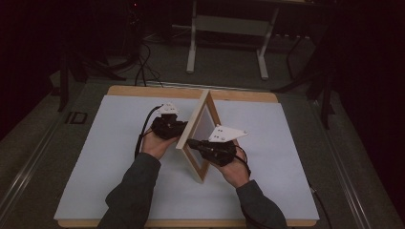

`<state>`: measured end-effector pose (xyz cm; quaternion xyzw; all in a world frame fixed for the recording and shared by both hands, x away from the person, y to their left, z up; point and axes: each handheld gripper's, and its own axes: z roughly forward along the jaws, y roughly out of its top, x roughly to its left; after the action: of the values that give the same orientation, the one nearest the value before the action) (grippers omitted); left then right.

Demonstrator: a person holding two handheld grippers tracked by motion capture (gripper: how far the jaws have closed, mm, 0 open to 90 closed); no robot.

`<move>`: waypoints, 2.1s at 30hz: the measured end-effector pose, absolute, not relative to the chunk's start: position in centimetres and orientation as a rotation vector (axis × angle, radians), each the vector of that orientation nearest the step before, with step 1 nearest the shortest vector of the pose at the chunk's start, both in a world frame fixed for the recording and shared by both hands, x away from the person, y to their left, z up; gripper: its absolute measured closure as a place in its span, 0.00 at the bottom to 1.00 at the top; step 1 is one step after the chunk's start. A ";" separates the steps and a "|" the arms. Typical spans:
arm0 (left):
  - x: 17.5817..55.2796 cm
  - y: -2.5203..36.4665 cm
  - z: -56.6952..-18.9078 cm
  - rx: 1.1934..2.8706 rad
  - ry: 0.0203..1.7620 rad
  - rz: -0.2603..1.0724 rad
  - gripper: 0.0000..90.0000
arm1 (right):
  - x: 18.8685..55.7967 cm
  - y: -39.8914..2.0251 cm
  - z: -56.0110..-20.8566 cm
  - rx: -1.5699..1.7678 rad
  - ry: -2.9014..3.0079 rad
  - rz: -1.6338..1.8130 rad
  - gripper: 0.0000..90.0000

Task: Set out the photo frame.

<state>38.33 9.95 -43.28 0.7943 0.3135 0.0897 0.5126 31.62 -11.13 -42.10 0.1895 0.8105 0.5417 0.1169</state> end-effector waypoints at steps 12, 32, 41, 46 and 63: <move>37.7 10.4 -42.9 1.921 0.799 0.256 0.96 | 31.7 -11.0 -42.3 0.559 2.364 1.576 1.00; 34.4 14.3 -43.6 1.821 0.884 0.238 0.78 | 32.7 -13.0 -43.6 0.650 2.369 1.513 0.97; 32.5 15.2 -44.1 1.819 0.906 0.245 0.74 | 33.3 -13.6 -44.4 0.690 2.374 1.485 0.96; 31.5 15.5 -44.0 1.827 0.900 0.252 0.72 | 33.6 -14.0 -44.9 0.717 2.375 1.473 0.96; 27.1 15.9 -43.5 1.839 0.816 0.227 0.60 | 33.8 -14.3 -45.0 0.740 2.365 1.471 0.94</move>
<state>27.06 15.87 -43.55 0.7703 0.3417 0.0950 0.5300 33.76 -14.31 -45.04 0.2546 0.8138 0.5062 0.1295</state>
